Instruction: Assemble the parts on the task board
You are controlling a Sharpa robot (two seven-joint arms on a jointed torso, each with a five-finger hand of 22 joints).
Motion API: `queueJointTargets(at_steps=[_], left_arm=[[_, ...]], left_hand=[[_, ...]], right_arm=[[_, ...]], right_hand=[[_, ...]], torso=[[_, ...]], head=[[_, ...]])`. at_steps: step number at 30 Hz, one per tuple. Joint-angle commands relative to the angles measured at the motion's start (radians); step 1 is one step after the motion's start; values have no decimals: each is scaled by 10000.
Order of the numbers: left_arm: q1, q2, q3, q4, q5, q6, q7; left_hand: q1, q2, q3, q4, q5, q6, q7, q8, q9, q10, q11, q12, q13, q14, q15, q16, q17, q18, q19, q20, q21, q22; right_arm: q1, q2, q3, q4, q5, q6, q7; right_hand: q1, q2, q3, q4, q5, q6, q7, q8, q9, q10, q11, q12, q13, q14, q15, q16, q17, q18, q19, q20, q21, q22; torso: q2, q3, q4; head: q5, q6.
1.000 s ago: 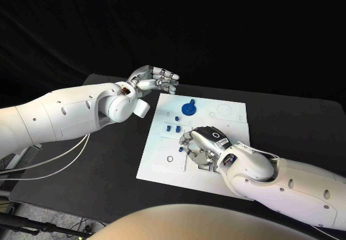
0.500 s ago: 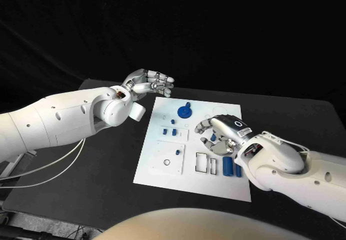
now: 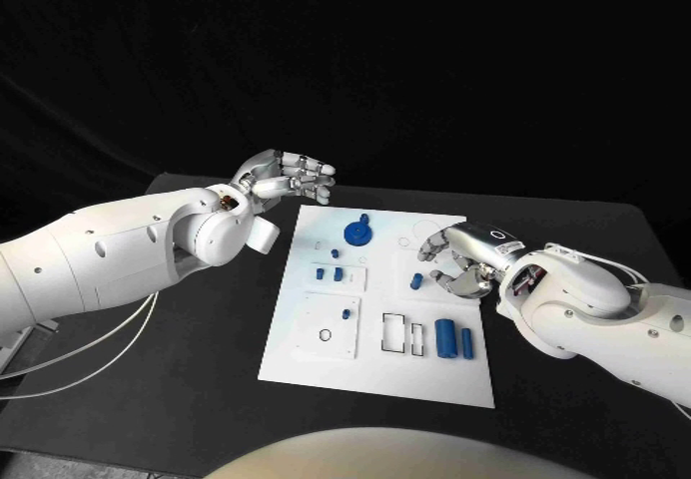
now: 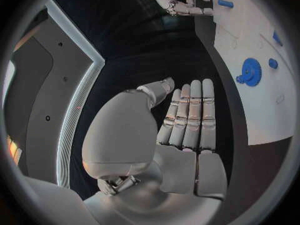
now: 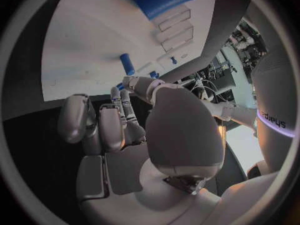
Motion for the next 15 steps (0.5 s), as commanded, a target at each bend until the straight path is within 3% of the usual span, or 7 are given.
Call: queueJointTargets(at_steps=[1, 15], left_arm=[[6, 4, 6, 43, 51, 147, 167], [5, -46, 6, 61, 52, 133, 134]], left_hand=[[-70, -16, -53, 13, -31, -50, 2, -8, -13, -62, -6, -9, 9, -77, -6, -23, 11, 96, -11, 57, -34, -17], [-66, -17, -55, 11, -28, -51, 0, -6, -14, -67, -8, -6, 11, -83, -6, -22, 20, 98, -5, 58, -47, -24]], right_arm=[[-11, 54, 1, -80, -46, 669, 205], [-111, 315, -17, -186, -52, 1084, 185]], right_hand=[[91, 68, 11, 14, 46, 2, -5, -43, -12, 45, -2, 48, -25, 35, 61, -44, -11, 172, -41, 12, -11, 1242], [70, 133, 71, 91, 46, 166, 37, 0, -7, 375, -40, 204, -97, 78, 33, 30, 74, 131, 68, -3, 206, 1315]], torso=[[8, -19, 10], [-5, -37, 7]], head=[[-29, 13], [-14, -64]])
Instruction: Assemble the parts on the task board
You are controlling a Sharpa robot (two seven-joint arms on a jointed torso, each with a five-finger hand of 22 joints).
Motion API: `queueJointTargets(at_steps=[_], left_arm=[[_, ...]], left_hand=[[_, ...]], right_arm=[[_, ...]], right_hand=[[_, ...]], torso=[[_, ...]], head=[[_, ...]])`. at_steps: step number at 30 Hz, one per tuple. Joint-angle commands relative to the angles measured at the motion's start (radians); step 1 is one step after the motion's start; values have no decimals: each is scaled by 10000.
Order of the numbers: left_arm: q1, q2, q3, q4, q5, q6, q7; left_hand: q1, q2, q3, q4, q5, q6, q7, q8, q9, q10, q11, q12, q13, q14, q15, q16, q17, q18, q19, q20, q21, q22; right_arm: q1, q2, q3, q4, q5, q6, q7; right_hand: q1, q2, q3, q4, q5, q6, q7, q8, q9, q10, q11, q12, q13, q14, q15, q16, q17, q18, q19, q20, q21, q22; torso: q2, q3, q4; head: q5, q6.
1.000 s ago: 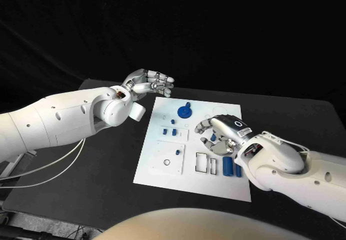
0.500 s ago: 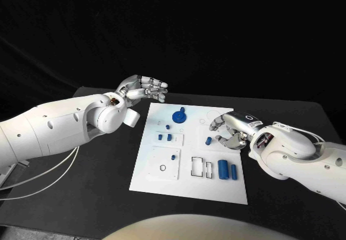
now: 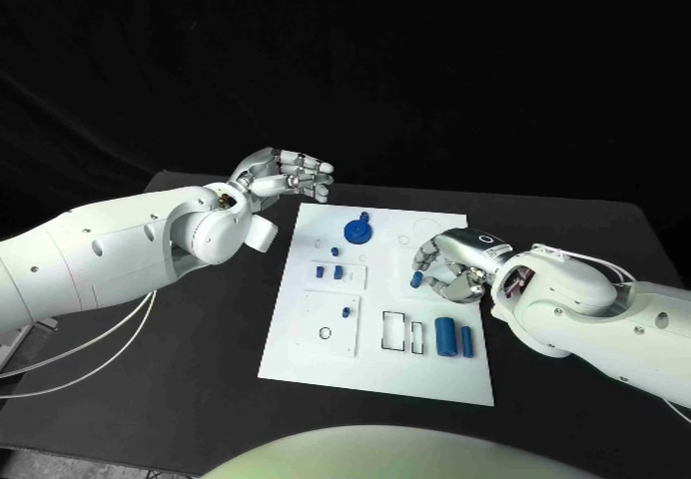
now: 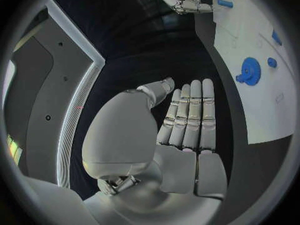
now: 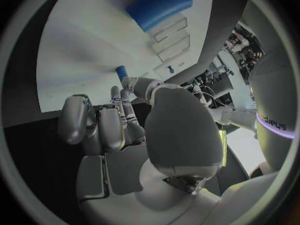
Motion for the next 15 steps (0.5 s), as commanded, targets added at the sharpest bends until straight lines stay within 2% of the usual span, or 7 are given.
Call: queueJointTargets(at_steps=[1, 15], left_arm=[[6, 5, 7, 31, 49, 125, 117], [8, -31, 7, 60, 50, 126, 85]], left_hand=[[-67, -17, -56, 11, -28, -51, 0, -6, -14, -67, -8, -6, 12, -83, -6, -22, 9, 98, -5, 58, -47, -9], [-54, -5, -53, 9, -28, -49, -2, -1, -15, -68, -10, 2, 17, -87, -9, -17, 23, 102, 8, 58, -63, -18]], right_arm=[[-20, 52, -2, 2, -48, 391, 85], [-203, 440, -17, -386, -203, 218, -45]], right_hand=[[-11, 51, 14, 34, 46, 72, 16, -1, -8, 70, -3, 62, -17, 79, 32, 33, 14, 132, 67, -3, 58, 1306], [-33, 42, 111, 74, 45, 8, -13, -73, -43, 371, -63, 135, -69, 122, -13, 116, 104, 100, 158, -38, 234, 1370]], torso=[[-11, -16, -1], [0, 4, 15]], head=[[0, -18], [14, -47]])
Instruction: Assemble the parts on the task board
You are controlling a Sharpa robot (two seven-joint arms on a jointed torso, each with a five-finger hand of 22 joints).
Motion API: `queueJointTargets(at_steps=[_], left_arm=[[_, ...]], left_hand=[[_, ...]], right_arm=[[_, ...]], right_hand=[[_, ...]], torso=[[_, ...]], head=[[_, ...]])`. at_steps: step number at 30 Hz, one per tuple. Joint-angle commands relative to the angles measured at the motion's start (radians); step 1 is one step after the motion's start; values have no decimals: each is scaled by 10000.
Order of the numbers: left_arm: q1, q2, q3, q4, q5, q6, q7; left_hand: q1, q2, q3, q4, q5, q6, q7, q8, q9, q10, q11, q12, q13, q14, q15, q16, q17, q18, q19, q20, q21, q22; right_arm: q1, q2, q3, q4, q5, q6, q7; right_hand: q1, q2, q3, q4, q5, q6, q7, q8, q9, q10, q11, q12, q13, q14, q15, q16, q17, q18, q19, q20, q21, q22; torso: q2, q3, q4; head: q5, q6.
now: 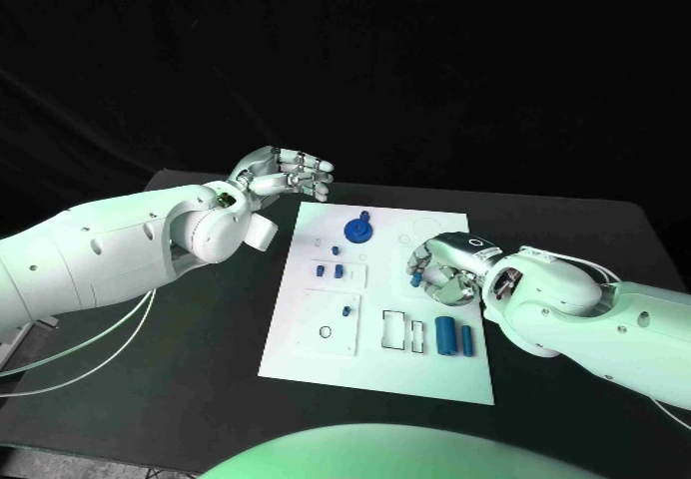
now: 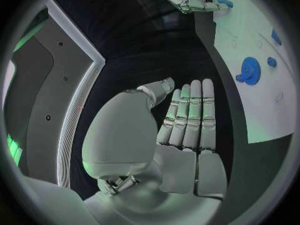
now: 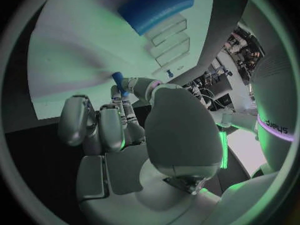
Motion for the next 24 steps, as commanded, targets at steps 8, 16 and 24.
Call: queueJointTargets(at_steps=[8, 16, 24], left_arm=[[8, -18, 7, 48, 48, 127, 63], [9, -16, 7, 48, 48, 131, 50], [9, -13, 7, 50, 48, 118, 28]], left_hand=[[-54, -5, -53, 9, -28, -49, -1, -1, -16, -68, -11, 2, 8, -87, -10, -17, 9, 102, 9, 58, -63, -9], [-54, -5, -53, 9, -28, -49, -1, -1, -16, -68, -11, 2, 8, -87, -10, -17, 9, 102, 9, 58, -63, -9], [-43, 6, -55, 7, -28, -47, -2, 5, -17, -71, -12, 10, 13, -92, -12, -12, 27, 104, 25, 58, -80, -18]], right_arm=[[-70, 146, -10, -168, -313, 18, -109], [-94, 159, -11, -174, -322, -335, -124], [-108, 157, -11, -155, -303, -714, -173]], right_hand=[[-37, 45, 76, 17, 35, 111, -28, 9, 4, 304, -46, 111, -1, 142, -44, 113, 61, 77, 136, -59, 202, 1416], [16, 213, 3, -13, 9, 691, -124, 350, 166, 1041, -218, 423, 120, 210, -174, 267, 219, -17, 336, -169, 696, 1599], [8, 347, -255, -68, 9, 1193, -330, 797, 467, 1481, -421, 631, 272, 227, -337, 316, 221, -61, 424, -313, 918, 1702]], torso=[[7, 10, -14], [-9, 16, -20], [-8, 7, -8]], head=[[12, -43], [2, -54], [-26, -51]])
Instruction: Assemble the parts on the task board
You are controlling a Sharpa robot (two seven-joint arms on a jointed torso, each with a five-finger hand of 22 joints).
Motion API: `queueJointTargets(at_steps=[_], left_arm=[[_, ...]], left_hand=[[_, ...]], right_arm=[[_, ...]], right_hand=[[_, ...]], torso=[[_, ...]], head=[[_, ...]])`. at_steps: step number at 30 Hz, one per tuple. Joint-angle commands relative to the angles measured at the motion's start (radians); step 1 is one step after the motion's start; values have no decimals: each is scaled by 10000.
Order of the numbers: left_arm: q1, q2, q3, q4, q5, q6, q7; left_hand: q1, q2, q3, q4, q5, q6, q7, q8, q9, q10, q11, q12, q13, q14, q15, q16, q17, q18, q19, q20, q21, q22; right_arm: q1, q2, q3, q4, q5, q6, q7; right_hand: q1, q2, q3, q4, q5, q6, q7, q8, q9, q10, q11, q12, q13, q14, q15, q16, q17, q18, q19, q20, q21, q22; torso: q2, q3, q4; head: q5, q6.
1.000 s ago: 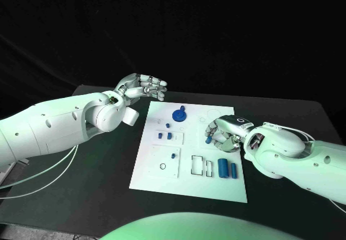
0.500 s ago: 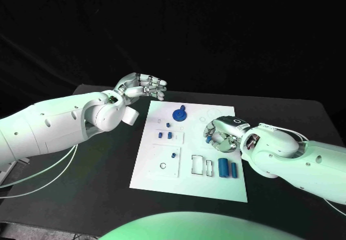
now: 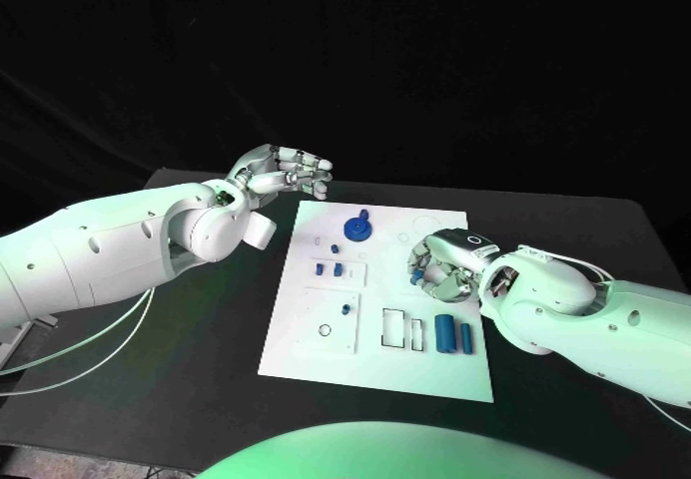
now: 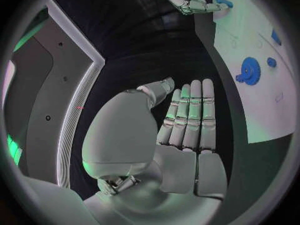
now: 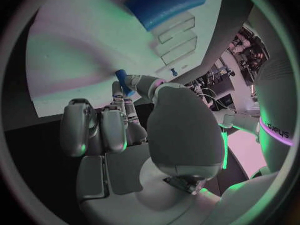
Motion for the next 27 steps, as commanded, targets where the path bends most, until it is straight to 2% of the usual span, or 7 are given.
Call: queueJointTargets(at_steps=[1, 6, 13, 19, 25, 27], left_arm=[[7, 14, 7, 29, 48, 117, 48], [7, 11, 7, 34, 48, 113, 38], [7, 7, 7, 35, 48, 106, 29], [7, 15, 7, 13, 48, 104, 15], [6, 51, 7, -31, 48, 120, 12], [6, 68, 7, -49, 50, 127, 13]], left_hand=[[-44, 6, -55, 7, -28, -47, -2, 5, -13, -71, -12, 10, 16, -92, -12, -12, 11, 104, 25, 58, -35, -9], [-29, 16, -49, 1, -28, -46, -3, 7, -14, -71, -14, 13, 18, -92, -15, -11, 16, 106, 31, 56, -38, -11], [-29, 16, -49, 1, -28, -46, -3, 7, -14, -71, -14, 13, 18, -92, -15, -11, 16, 106, 31, 56, -38, -11], [-8, 21, -44, -12, -27, -47, -2, 9, -15, -73, -15, 18, 20, -95, -18, -10, 24, 109, 40, 53, -42, -12], [5, 26, -40, -20, -27, -47, -2, 10, -15, -74, -16, 20, 21, -97, -20, -10, 28, 109, 44, 51, -43, -12], [5, 26, -40, -20, -27, -47, -2, 10, -15, -74, -16, 20, 21, -97, -20, -10, 28, 109, 44, 51, -43, -12]], right_arm=[[-21, 9, -6, 35, -119, -370, -53], [-30, 3, -5, 47, -153, -692, -130], [-32, -128, -2, 185, -173, -888, -223], [114, -460, 41, 773, -21, -1036, -299], [318, -672, 85, 1363, 162, -1144, -330], [347, -655, 93, 1514, 220, -1167, -318]], right_hand=[[2, 156, -128, -2, 54, 217, -82, 242, 221, 468, -319, 113, 59, 218, -121, 69, 19, -70, 57, -58, 132, 1721], [-37, 257, -183, 15, 62, 357, -181, 464, 423, 691, -418, 179, 141, 232, -201, 96, 35, -98, 113, -128, 274, 1777], [-49, 287, -179, 25, 68, 371, -199, 512, 475, 721, -434, 177, 155, 234, -216, 98, 32, -107, 129, -144, 315, 1792], [-56, 262, -192, 15, 64, 373, -206, 535, 502, 727, -442, 170, 160, 229, -222, 85, 2, -109, 133, -151, 325, 1797], [-66, 242, -203, 10, 63, 372, -208, 551, 523, 728, -444, 163, 163, 226, -226, 76, -16, -110, 135, -157, 328, 1800], [-66, 242, -203, 10, 63, 372, -208, 551, 523, 728, -444, 163, 163, 226, -226, 76, -16, -110, 135, -157, 328, 1800]], torso=[[-2, -10, 11], [-1, -14, 11], [-6, -18, 17], [-19, -12, 7], [-48, -30, 11], [-45, -26, 11]], head=[[-26, 3], [-34, 3], [-33, -12], [-10, 1], [9, 27], [27, 32]])
